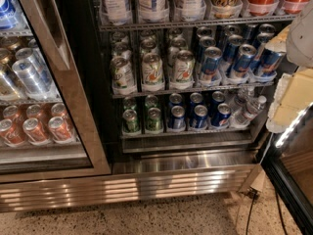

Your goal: Close right fridge door

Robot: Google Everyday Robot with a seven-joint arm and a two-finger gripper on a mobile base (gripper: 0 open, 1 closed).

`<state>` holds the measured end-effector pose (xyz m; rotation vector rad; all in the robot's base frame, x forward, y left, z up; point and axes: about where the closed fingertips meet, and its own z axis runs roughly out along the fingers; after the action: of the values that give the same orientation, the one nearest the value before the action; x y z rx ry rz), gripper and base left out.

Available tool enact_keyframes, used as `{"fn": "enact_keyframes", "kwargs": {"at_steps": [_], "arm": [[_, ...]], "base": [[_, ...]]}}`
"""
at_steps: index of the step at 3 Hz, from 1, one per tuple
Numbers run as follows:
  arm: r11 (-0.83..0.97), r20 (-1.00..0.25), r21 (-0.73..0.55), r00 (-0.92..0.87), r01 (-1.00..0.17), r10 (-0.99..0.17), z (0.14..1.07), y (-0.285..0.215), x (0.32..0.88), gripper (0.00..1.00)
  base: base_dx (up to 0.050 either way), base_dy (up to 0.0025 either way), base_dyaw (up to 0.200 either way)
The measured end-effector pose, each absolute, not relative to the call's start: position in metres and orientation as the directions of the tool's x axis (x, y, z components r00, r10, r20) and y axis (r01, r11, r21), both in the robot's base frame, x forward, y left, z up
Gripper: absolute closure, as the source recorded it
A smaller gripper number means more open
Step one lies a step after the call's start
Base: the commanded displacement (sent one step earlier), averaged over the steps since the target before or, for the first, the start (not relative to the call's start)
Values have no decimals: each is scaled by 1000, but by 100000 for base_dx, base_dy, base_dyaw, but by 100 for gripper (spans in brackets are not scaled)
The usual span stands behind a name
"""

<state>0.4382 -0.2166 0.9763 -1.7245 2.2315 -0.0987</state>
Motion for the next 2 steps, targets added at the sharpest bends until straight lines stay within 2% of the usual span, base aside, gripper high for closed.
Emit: {"fn": "enact_keyframes", "kwargs": {"at_steps": [1,2], "arm": [[270,-207,-246,-221,-931,-953,976,-217,438,0],[270,-207,-246,-221,-931,-953,976,-217,438,0]], "base": [[-4393,206,-9395],[-4904,7,-46]]}}
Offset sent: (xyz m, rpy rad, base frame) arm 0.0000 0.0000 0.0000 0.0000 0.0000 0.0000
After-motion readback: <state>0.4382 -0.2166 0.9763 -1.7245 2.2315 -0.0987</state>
